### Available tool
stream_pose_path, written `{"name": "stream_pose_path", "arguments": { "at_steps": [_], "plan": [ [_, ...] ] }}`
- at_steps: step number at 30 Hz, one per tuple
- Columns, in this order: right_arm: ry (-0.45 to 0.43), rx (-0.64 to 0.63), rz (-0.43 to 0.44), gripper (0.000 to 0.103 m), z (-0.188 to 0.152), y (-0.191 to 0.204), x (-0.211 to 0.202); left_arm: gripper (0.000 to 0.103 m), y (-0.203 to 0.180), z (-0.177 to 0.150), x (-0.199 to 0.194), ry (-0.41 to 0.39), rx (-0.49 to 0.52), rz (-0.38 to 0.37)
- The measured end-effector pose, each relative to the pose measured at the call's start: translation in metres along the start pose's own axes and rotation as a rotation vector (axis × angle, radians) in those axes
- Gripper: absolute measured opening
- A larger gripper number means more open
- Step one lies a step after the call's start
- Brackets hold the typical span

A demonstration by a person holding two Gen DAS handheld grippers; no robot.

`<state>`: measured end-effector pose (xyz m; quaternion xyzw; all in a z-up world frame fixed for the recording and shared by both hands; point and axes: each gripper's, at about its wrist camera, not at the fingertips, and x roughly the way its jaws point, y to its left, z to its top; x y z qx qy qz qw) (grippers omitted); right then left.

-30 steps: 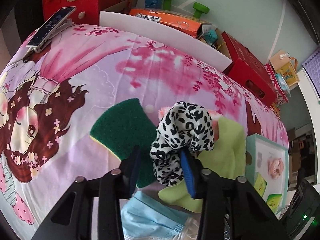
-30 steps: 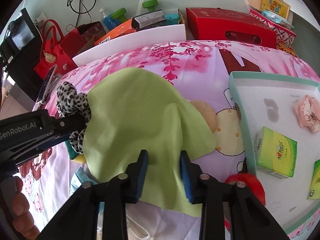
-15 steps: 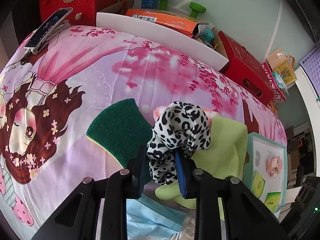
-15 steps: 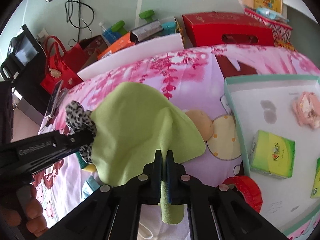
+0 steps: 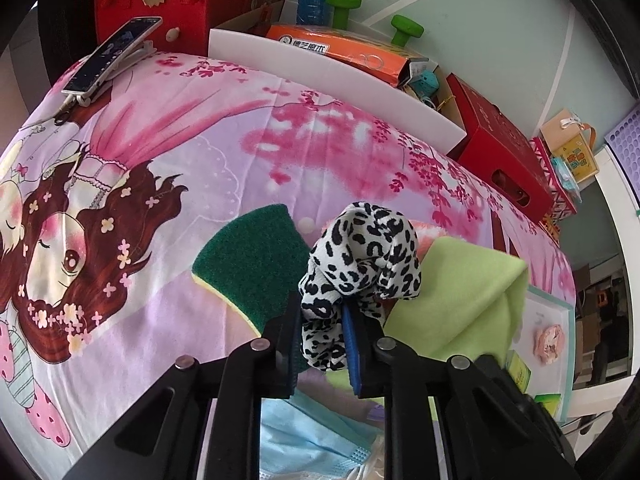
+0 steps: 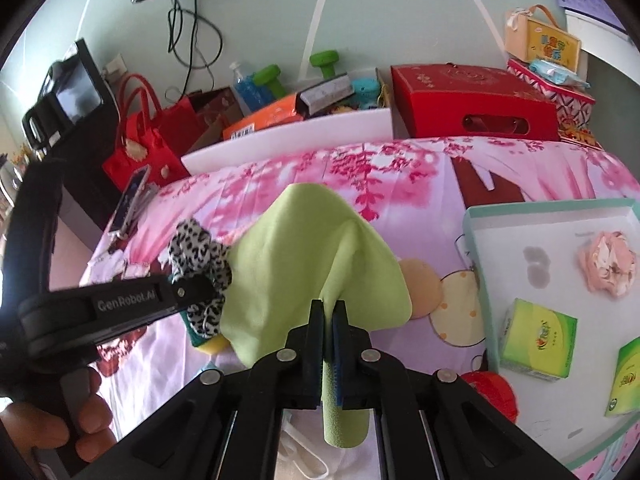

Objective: Organize soft objects
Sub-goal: 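Lift the lime-green cloth and leopard scrunchie and carry both toward the tray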

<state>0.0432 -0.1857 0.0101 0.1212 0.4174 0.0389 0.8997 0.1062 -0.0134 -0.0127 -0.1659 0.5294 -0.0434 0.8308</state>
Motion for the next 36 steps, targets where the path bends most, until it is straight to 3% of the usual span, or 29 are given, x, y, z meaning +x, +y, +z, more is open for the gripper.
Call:
{"name": "stream_pose_path", "arguments": {
  "at_steps": [21, 27, 36],
  "plan": [
    [-0.334, 0.113, 0.076, 0.004, 0.020, -0.034, -0.101, 0.016, -0.004, 0.007, -0.064, -0.187, 0.004, -0.056],
    [-0.393, 0.147, 0.020, 0.004, 0.024, -0.052, -0.119, 0.016, -0.022, 0.005, -0.081, -0.233, 0.056, -0.080],
    [-0.443, 0.293, -0.171, 0.004, 0.014, -0.123, -0.141, 0.016, -0.089, -0.020, -0.073, -0.224, 0.247, -0.151]
  ]
}}
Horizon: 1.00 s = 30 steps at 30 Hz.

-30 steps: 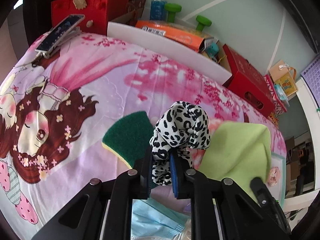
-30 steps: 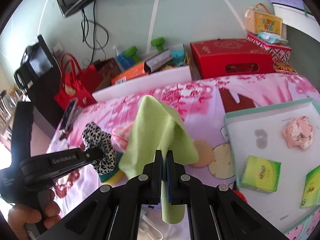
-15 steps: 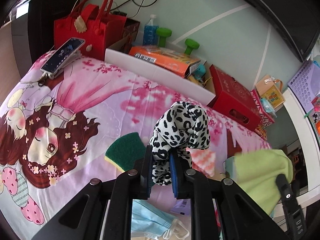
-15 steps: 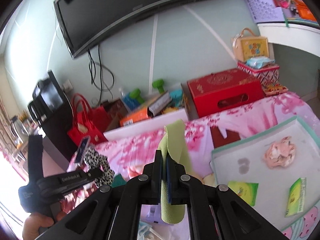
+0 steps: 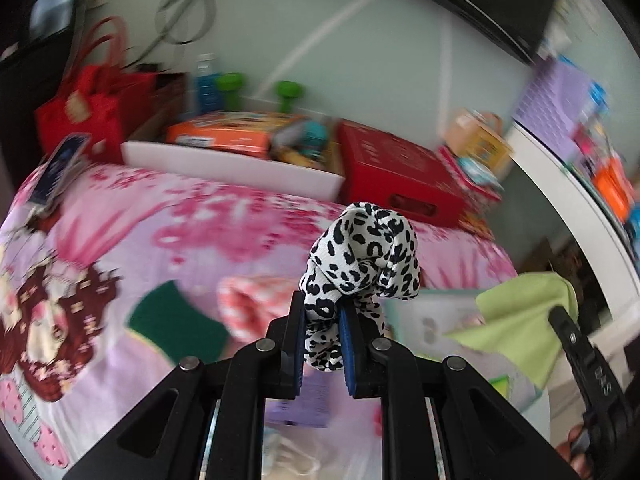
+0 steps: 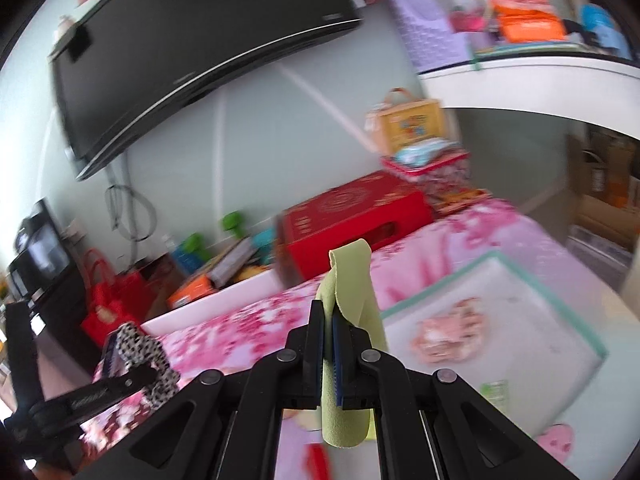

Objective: Organize soft objects
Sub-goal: 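Lift the lime-green cloth and leopard scrunchie and carry both toward the tray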

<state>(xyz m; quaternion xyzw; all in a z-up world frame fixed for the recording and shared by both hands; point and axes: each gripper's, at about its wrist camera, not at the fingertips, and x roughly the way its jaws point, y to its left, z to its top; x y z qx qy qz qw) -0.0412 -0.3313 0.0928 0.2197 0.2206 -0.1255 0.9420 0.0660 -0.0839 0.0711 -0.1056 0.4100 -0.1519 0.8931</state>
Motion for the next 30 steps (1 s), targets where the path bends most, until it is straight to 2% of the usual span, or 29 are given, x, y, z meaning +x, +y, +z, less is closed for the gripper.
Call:
{"name": "stream_pose_path", "arguments": {
  "at_steps": [6, 10, 14, 22, 30],
  "plan": [
    [-0.021, 0.078, -0.115, 0.004, 0.008, -0.049, -0.006, 0.016, -0.067, -0.024, 0.021, 0.040, 0.170, -0.072],
    [-0.022, 0.104, -0.178, 0.004, 0.009, -0.071, -0.009, 0.016, -0.100, -0.040, 0.035, 0.072, 0.242, -0.119],
    [-0.004, 0.132, -0.204, 0.004, 0.007, -0.088, -0.007, 0.016, -0.124, -0.055, 0.054, 0.114, 0.299, -0.152],
    [0.055, 0.131, -0.231, 0.004, -0.001, -0.099, 0.011, 0.016, -0.147, -0.072, 0.083, 0.173, 0.344, -0.159],
    [0.133, 0.122, -0.241, 0.005, -0.013, -0.101, 0.035, 0.017, -0.154, -0.078, 0.109, 0.208, 0.344, -0.157]
  ]
}}
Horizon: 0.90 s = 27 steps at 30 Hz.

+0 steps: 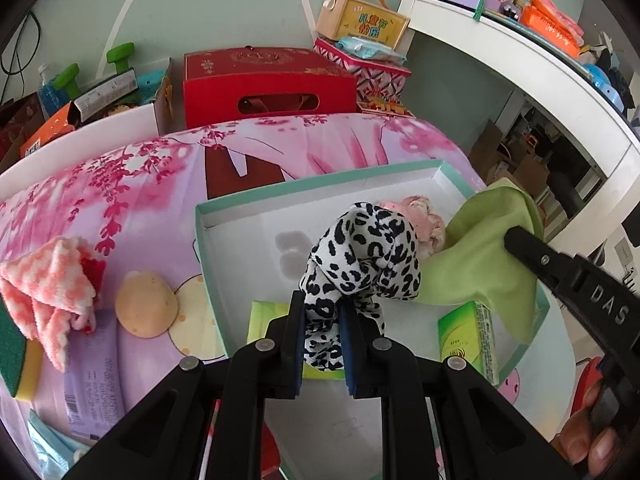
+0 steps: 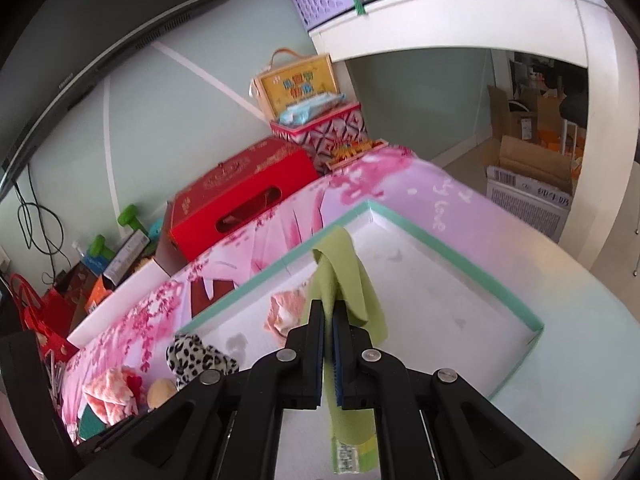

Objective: Organize soft objects
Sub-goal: 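Open the right tool over the tray while the left tool releases the leopard scrunchie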

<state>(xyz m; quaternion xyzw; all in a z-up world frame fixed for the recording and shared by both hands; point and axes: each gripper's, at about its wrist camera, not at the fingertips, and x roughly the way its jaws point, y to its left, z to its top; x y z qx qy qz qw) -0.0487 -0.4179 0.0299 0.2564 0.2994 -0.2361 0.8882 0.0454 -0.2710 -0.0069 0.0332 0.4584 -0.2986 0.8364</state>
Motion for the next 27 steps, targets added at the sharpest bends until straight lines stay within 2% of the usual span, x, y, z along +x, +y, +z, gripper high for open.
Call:
{"name": "stream_pose_path", "arguments": {
  "at_steps": [7, 10, 12, 13, 14, 15, 16, 17, 19, 22, 24, 27],
  "plan": [
    [0.049, -0.016, -0.015, 0.008, -0.006, 0.005, 0.011, 0.019, 0.001, 0.003, 0.008, 0.005, -0.005, 0.006],
    [0.054, -0.019, -0.020, 0.008, -0.005, 0.006, 0.010, 0.028, 0.002, 0.004, 0.009, 0.014, -0.005, 0.010],
    [0.059, -0.024, -0.027, 0.008, -0.004, 0.006, 0.010, 0.040, 0.003, 0.005, 0.007, 0.015, -0.008, 0.010],
    [0.063, -0.024, -0.033, 0.011, -0.004, 0.007, 0.009, 0.044, 0.003, 0.005, 0.006, 0.014, -0.011, 0.011],
    [0.068, -0.024, -0.035, 0.022, -0.004, 0.007, 0.009, 0.051, 0.004, 0.006, 0.004, 0.011, -0.015, 0.014],
    [0.073, -0.023, -0.037, 0.028, -0.004, 0.007, 0.009, 0.055, 0.005, 0.007, 0.002, 0.005, -0.018, 0.018],
    [0.079, -0.021, -0.043, 0.039, -0.004, 0.007, 0.009, 0.055, 0.007, 0.008, -0.001, 0.001, -0.021, 0.019],
    [0.079, -0.021, -0.045, 0.043, -0.004, 0.008, 0.008, 0.057, 0.008, 0.009, -0.003, -0.001, -0.024, 0.019],
    [0.082, -0.028, -0.052, 0.047, -0.004, 0.009, 0.006, 0.063, 0.011, 0.011, -0.006, -0.001, -0.033, 0.021],
    [0.093, -0.045, -0.064, 0.062, -0.004, 0.012, 0.004, 0.072, 0.019, 0.014, -0.011, -0.004, -0.058, 0.033],
    [0.106, -0.057, -0.070, 0.064, -0.005, 0.015, 0.005, 0.079, 0.023, 0.016, -0.014, -0.009, -0.072, 0.042],
    [0.125, -0.082, -0.088, 0.069, -0.007, 0.017, 0.007, 0.081, 0.032, 0.018, -0.017, -0.010, -0.092, 0.070]
  ]
}}
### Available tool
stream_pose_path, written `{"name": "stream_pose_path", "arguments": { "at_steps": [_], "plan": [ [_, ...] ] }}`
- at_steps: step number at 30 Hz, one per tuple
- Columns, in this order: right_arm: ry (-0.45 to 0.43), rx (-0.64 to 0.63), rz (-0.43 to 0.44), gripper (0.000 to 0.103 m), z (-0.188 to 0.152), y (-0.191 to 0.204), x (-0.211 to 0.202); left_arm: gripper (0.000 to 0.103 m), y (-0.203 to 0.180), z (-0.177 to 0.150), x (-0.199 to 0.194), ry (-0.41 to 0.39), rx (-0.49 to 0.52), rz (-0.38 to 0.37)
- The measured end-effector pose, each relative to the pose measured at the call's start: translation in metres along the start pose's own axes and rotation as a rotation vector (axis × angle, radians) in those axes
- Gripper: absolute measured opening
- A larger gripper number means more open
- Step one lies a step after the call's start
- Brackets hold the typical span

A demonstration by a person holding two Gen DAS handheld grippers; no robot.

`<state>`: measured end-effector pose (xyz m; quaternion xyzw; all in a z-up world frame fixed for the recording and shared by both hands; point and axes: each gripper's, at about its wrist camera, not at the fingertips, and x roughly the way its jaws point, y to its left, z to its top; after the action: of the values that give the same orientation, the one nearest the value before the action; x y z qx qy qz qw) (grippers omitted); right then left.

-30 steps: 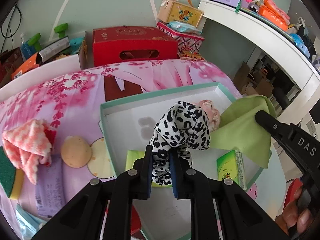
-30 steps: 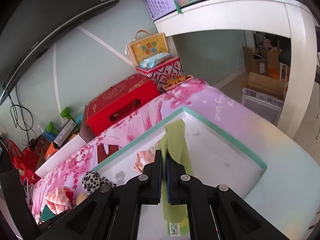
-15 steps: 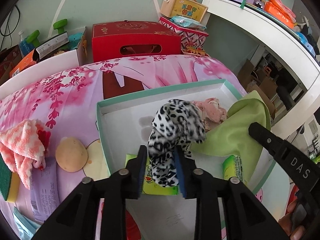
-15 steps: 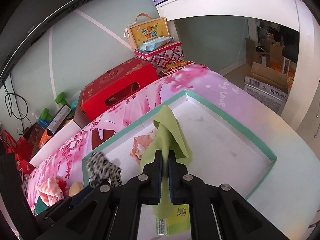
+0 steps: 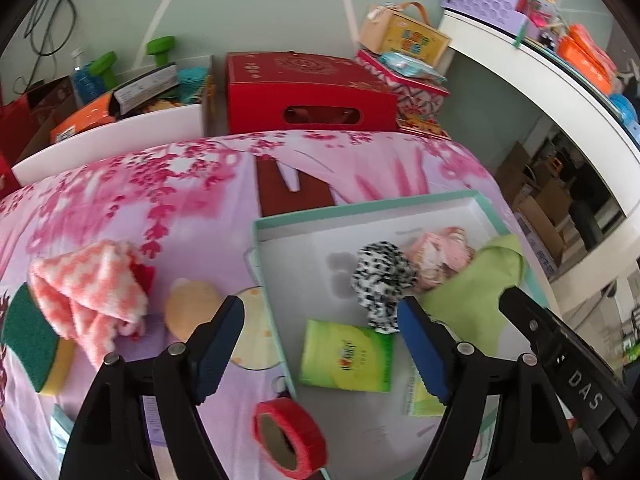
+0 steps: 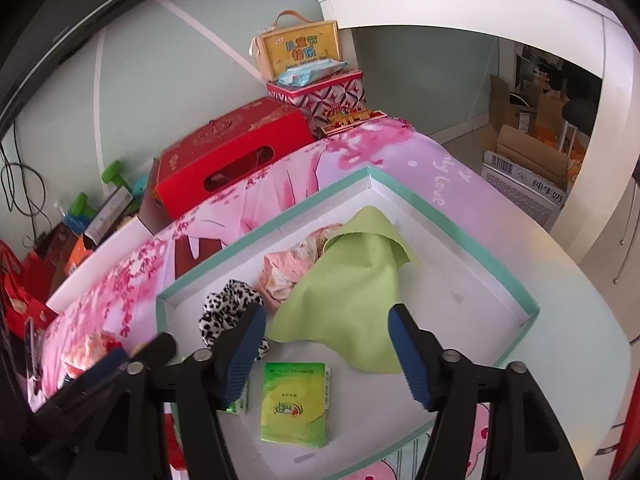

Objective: Organize soft objects
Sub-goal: 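Open the right tool over the tray while the left tool releases the leopard scrunchie, then move both tools back over the remaining items on the bed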

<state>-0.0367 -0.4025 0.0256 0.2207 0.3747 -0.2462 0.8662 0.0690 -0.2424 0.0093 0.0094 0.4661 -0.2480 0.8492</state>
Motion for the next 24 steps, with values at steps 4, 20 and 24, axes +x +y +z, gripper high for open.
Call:
{"name": "stream_pose_path", "arguments": {
  "at_steps": [4, 20, 24],
  "plan": [
    [0.022, -0.018, -0.009, 0.074, -0.002, 0.002, 0.003, 0.093, 0.015, 0.002, 0.000, 0.002, -0.044, 0.041],
    [0.029, -0.079, -0.038, 0.103, -0.004, 0.016, 0.000, 0.099, 0.072, 0.003, -0.020, -0.004, -0.167, 0.186],
    [0.028, -0.103, -0.027, 0.103, -0.005, 0.024, -0.005, 0.099, 0.092, 0.002, -0.034, -0.015, -0.207, 0.209]
  ]
}}
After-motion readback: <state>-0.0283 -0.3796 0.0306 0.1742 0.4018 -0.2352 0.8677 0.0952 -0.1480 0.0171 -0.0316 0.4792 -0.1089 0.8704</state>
